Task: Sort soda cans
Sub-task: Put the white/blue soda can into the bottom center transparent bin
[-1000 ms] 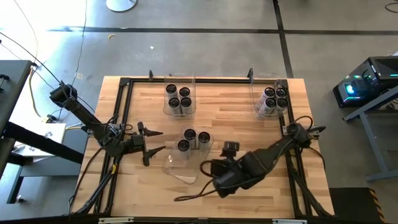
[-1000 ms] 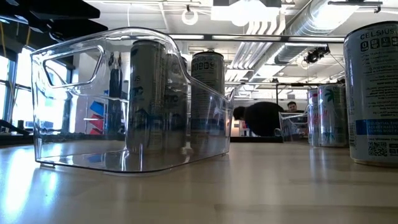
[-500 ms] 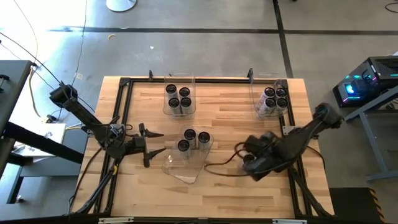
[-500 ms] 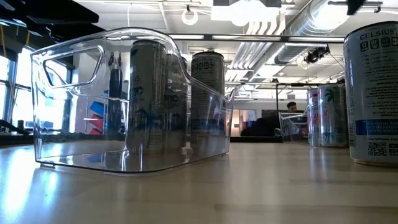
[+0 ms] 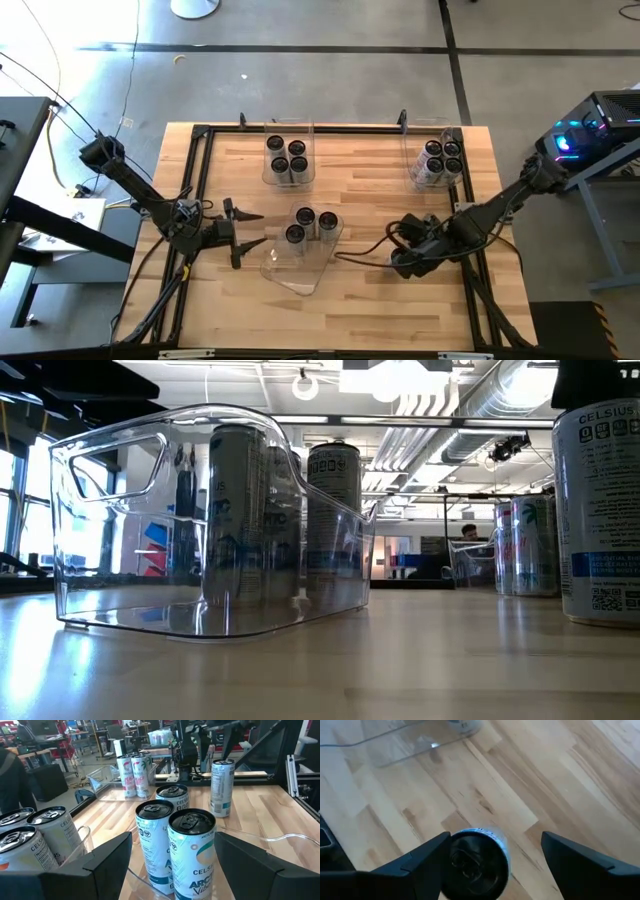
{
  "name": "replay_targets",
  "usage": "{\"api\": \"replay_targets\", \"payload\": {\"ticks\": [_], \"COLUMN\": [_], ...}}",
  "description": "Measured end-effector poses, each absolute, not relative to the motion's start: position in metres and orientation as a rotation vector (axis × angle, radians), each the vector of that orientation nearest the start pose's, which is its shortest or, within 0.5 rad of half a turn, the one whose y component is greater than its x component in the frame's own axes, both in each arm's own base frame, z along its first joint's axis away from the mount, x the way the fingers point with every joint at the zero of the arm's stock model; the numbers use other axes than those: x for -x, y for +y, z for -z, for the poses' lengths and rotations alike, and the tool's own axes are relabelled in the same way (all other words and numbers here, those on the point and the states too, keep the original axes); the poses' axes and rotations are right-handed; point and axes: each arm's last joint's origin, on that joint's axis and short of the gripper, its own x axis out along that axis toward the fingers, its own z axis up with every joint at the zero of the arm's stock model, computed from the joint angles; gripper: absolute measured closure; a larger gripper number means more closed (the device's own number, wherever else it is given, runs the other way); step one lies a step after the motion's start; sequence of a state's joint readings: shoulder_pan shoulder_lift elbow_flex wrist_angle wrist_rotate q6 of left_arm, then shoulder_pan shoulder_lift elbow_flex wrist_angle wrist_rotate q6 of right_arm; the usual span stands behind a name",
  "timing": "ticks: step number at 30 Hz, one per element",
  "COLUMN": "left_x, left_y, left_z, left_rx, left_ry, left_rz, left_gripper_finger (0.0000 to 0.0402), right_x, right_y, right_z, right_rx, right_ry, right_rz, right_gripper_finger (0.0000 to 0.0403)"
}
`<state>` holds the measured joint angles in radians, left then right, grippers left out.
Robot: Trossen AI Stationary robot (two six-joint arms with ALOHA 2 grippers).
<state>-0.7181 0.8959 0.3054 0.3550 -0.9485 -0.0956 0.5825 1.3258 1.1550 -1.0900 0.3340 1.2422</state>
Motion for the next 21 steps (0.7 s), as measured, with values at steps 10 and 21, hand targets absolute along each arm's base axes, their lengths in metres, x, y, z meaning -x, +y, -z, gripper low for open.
{"api": "replay_targets", "payload": {"ticks": [10, 21], "left_x": [-0.147, -0.147], "left_y": [-0.097, -0.097], "left_z": [-0.203, -0.203], "left_rx": [-0.07, -0.054], "left_ry": [0.146, 0.144], "left_rz": [-0.238, -0.239], "left_gripper_finger": [0.0124, 0.0124], "right_x": [-0.204, -0.217], "right_y": [0.131, 0.142], "right_z": [-0.282, -0.266], "right_rx": [-0.535, -0.458], "right_ry": [1.05, 1.081], "right_rz": [0.442, 0.426], "right_gripper_finger": [0.0098, 0.0098]}}
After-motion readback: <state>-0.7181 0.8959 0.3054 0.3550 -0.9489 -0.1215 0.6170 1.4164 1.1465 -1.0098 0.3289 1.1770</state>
